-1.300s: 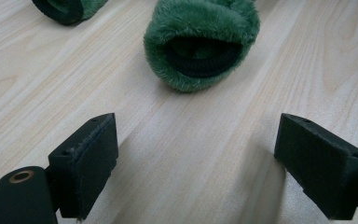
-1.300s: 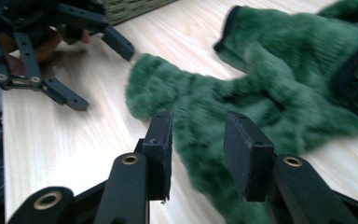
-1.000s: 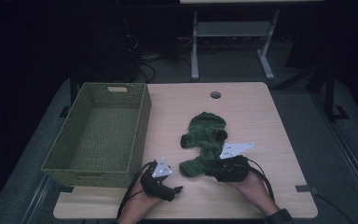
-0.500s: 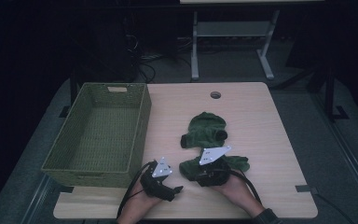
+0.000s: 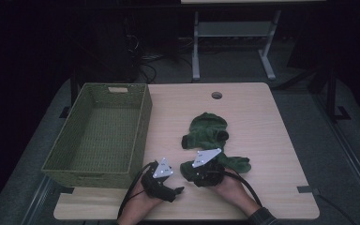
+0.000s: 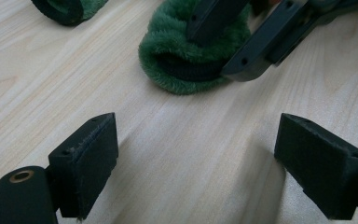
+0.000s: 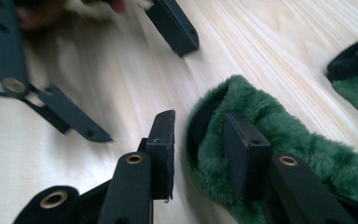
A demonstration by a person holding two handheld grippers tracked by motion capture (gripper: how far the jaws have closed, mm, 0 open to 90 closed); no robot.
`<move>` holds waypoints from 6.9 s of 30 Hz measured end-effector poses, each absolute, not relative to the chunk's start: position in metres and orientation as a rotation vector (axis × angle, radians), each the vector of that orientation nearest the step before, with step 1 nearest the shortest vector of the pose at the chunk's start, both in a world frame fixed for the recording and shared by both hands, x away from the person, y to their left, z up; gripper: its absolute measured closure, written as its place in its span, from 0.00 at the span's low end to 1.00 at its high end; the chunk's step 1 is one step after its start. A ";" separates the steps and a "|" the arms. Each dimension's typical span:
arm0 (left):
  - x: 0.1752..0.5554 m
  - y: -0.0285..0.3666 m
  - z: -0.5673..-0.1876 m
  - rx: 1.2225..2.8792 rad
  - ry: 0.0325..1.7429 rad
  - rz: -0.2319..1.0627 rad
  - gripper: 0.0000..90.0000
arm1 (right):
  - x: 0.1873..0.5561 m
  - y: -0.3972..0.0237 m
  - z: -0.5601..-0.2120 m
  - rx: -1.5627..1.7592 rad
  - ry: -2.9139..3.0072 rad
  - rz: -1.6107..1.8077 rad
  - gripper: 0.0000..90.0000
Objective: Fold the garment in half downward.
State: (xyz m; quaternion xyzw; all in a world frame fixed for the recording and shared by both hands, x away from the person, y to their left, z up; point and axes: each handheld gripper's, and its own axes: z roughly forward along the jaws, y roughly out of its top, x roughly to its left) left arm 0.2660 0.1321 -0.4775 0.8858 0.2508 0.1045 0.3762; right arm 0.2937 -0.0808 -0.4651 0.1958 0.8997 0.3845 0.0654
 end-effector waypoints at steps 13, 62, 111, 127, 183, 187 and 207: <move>0.266 0.132 -0.478 2.265 0.642 0.266 0.14 | 0.291 -0.086 -0.464 0.632 2.673 1.206 0.92; 0.268 0.132 -0.477 2.273 0.635 0.271 0.14 | 0.311 -0.182 -0.437 0.964 2.436 1.333 0.87; 0.269 0.132 -0.477 2.272 0.636 0.274 0.14 | 0.318 -0.184 -0.441 0.977 2.474 1.231 0.88; 0.269 0.132 -0.477 2.269 0.639 0.268 0.15 | 0.287 -0.259 -0.441 1.063 2.390 1.206 0.82; 0.270 0.132 -0.477 2.270 0.631 0.266 0.15 | 0.284 -0.260 -0.442 0.888 2.526 1.319 0.93; 0.270 0.132 -0.477 2.272 0.630 0.266 0.15 | 0.287 -0.250 -0.433 0.826 2.521 1.356 0.93; 0.271 0.132 -0.477 2.270 0.630 0.270 0.15 | 0.310 -0.190 -0.417 0.631 2.579 1.409 0.86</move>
